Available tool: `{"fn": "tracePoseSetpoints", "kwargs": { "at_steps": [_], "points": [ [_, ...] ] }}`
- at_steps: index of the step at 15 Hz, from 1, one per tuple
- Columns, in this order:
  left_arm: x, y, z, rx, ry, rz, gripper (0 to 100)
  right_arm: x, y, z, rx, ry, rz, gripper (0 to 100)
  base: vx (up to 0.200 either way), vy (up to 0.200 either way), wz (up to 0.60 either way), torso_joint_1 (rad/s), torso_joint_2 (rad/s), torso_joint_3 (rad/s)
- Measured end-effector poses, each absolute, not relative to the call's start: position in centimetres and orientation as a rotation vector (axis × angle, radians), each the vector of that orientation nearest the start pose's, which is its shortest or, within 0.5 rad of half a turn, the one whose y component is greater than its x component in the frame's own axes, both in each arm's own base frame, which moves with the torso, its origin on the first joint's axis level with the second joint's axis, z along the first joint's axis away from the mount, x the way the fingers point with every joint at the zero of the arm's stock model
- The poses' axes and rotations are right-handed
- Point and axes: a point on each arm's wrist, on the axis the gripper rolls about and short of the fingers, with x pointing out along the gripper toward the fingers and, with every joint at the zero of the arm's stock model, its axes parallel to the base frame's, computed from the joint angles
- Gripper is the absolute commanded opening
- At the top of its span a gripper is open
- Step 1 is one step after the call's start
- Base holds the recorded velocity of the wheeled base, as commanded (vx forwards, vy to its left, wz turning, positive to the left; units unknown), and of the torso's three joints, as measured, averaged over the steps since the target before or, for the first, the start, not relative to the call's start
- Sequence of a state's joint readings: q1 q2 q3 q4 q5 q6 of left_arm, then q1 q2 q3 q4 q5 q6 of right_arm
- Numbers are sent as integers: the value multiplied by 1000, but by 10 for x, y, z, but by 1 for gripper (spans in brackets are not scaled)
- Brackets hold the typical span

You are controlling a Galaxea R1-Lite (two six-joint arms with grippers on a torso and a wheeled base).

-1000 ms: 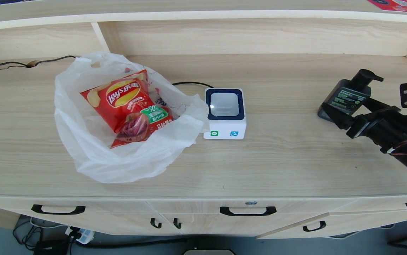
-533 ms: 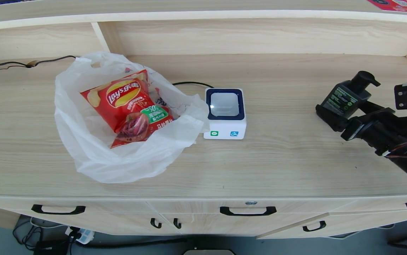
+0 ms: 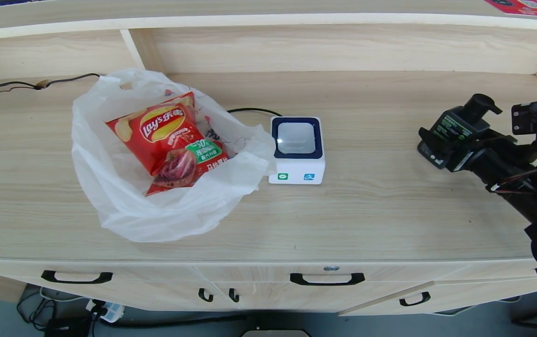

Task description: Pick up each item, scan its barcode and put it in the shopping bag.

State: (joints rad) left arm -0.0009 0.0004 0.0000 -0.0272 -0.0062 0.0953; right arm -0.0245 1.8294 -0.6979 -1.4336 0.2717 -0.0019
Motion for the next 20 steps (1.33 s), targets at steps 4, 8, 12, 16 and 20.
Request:
{"fn": "tracePoseSetpoints", "kwargs": {
  "at_steps": [4,8,12,16,20],
  "points": [
    [-23,0,78,95,-27,-5,100,320,-7,191,-46,-291,228,100,0,0,0,0,0,0],
    [-23,0,78,95,-27,-5,100,324,-9,193,-44,-302,227,100,0,0,0,0,0,0],
    [-23,0,78,95,-27,-5,100,325,-8,196,-41,-313,229,100,0,0,0,0,0,0],
    [-23,0,78,95,-27,-4,100,325,-9,195,-26,-308,228,0,0,0,0,0,0,0],
    [-23,0,78,95,-27,-4,100,323,-9,193,-26,-303,226,0,0,0,0,0,0,0]
  ]
}}
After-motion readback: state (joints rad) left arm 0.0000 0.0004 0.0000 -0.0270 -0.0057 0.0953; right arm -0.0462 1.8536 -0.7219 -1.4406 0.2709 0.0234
